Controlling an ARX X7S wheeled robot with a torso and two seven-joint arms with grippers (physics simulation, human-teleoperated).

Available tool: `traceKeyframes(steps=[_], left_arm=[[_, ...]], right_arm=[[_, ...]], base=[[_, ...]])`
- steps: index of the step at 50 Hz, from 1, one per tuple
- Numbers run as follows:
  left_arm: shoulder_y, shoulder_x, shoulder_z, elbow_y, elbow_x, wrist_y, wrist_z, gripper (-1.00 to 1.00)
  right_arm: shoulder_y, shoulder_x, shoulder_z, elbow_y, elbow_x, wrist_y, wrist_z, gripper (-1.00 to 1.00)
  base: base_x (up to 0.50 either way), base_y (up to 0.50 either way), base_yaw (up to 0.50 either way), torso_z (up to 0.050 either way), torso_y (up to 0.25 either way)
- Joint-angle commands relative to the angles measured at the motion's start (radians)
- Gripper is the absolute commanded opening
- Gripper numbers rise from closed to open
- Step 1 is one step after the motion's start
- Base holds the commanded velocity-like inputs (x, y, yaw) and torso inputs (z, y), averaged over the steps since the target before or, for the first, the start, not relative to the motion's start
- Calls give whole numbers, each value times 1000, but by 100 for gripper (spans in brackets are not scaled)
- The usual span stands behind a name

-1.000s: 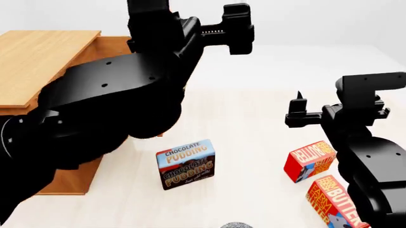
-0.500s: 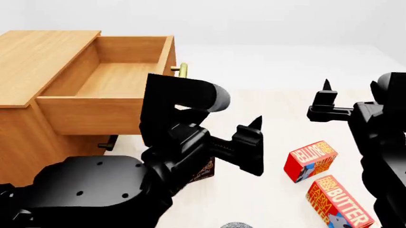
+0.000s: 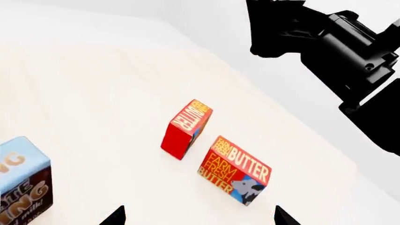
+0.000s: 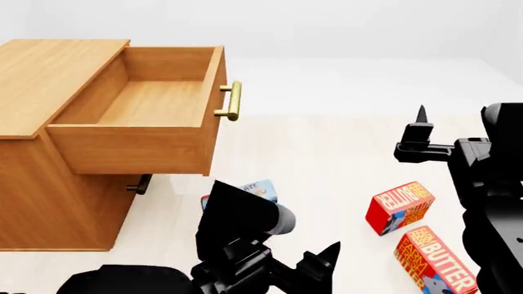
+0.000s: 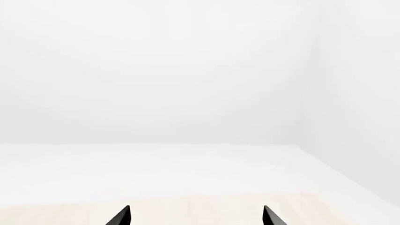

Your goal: Put the bowl in the top drawer of the cabinet.

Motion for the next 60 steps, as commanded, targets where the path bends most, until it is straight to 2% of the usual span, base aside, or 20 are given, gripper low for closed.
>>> traceKeyframes(steps=[1,19,29,60], left_arm=[[76,4,58,-36,27,-21,71,100],[147,-2,74,-219,39,6,205,100],[187,23,110,-278,22,-13,255,100],[244,75,151,-438,45,-20,284,100]], right_arm=[[-7,-6,-46,13,-16,-35,3,100],[-31,-15,-69,57,-19,-85,-10,100],[-34,-17,-80,69,-19,-94,-11,100],[-40,-10,-95,82,-15,-102,-10,100]], base=[[0,0,0,0,0],[0,0,0,0,0],[0,0,0,0,0],[0,0,0,0,0]])
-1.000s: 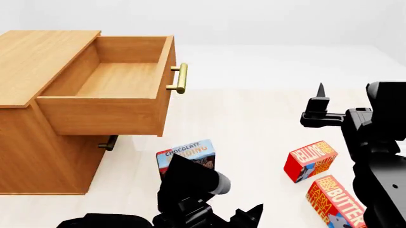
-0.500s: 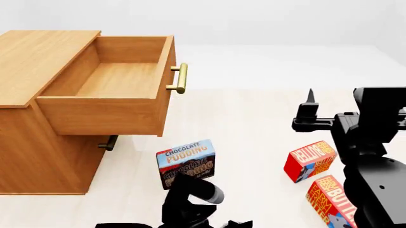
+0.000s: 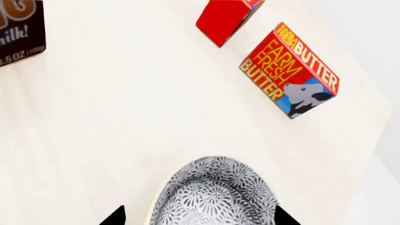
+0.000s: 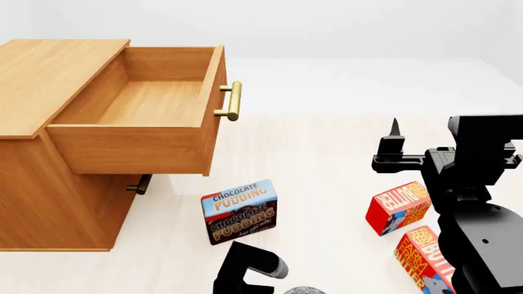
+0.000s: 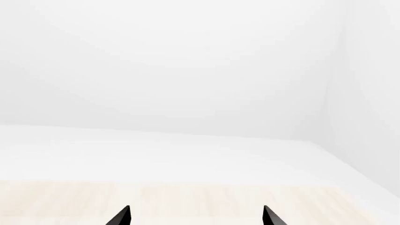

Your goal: Put the bowl in the top drawer of the cabinet.

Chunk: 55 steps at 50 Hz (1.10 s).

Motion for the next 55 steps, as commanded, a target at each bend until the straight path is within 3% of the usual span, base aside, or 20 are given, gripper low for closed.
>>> traceKeyframes(steps=[1,50,51,55], left_arm=[[12,19,8,-54,3,-1,5,100],[42,178,66,-376,-36,-78,95,100],[43,180,66,-378,-37,-79,97,-100],[45,172,62,-358,-38,-76,101,-100]], right_arm=[[-4,4,0,0,3,-1,0,100],[-8,2,-19,34,6,-39,4,100],[-9,2,-18,33,7,-38,4,100],[-13,2,-15,35,8,-43,4,100]], base=[[0,0,0,0,0],[3,-2,-3,0,0],[0,-9,-12,0,0],[8,-10,-13,0,0]])
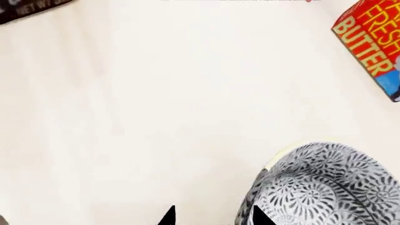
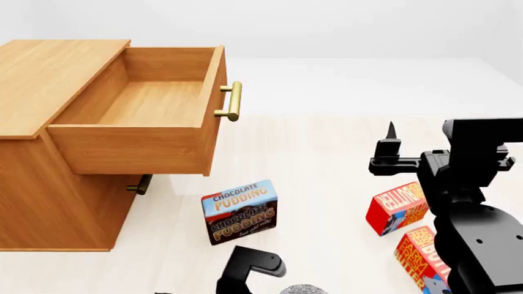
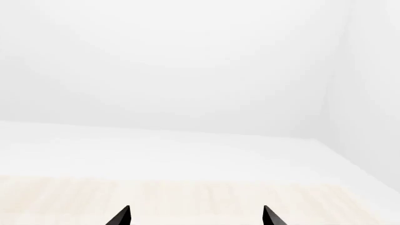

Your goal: Put the bowl in the top drawer of the cabinet.

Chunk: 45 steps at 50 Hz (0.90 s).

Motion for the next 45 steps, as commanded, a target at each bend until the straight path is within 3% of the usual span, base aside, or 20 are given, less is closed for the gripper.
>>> traceKeyframes(steps=[1,14,45], left_arm=[[49,62,42,-89,-7,20,144,-100],[43,11,14,20,-15,36,160,-100],[-93,-252,-207,435,-51,157,38,-100]], right_arm=[[-3,-2,1,0,2,-6,2,100],[-3,-3,-10,12,1,-16,2,100],[-30,4,23,-5,23,-24,5,100]], base=[[15,-10,-14,0,0],[1,-1,-1,0,0],[0,0,0,0,0]])
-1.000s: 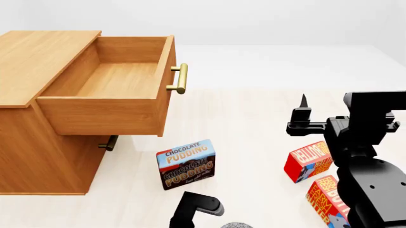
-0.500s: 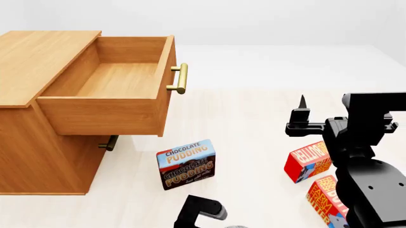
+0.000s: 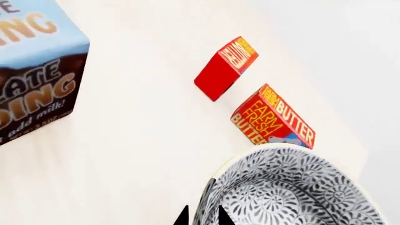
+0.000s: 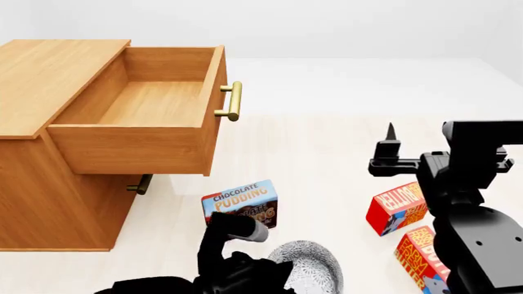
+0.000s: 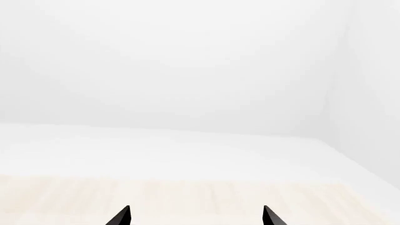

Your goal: Put the bowl in the top drawer of the cabinet.

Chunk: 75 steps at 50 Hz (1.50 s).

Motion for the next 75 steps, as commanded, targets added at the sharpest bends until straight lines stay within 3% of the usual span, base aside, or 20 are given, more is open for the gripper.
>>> traceKeyframes(steps=[1,27,45,47,50,65,75], left_arm=[[-67,-87,-87,134,-28,35,-45,-100],[-185,-242,-237,297,-197,66,-59,-100],[-386,-248,-323,237,-336,22,-139,-100],[-511,-199,-340,101,-403,-20,-182,-100],[-589,-165,-342,1,-426,-52,-204,-100],[-745,-99,-347,-191,-484,-109,-268,-100],[-843,-13,-290,-437,-483,-175,-316,-100]], right_arm=[[-23,6,28,-19,15,-1,1,100],[-64,7,99,-39,39,-19,15,100],[-107,-10,103,-41,65,-40,-2,100],[-131,-25,71,-35,57,-69,-15,100],[-143,-34,52,-24,52,-90,-23,100],[-177,-51,33,16,49,-149,-43,100],[-200,-56,27,-4,61,-156,-48,100]], base=[[0,0,0,0,0],[0,0,0,0,0],[0,0,0,0,0],[0,0,0,0,0],[0,0,0,0,0],[0,0,0,0,0],[0,0,0,0,0]])
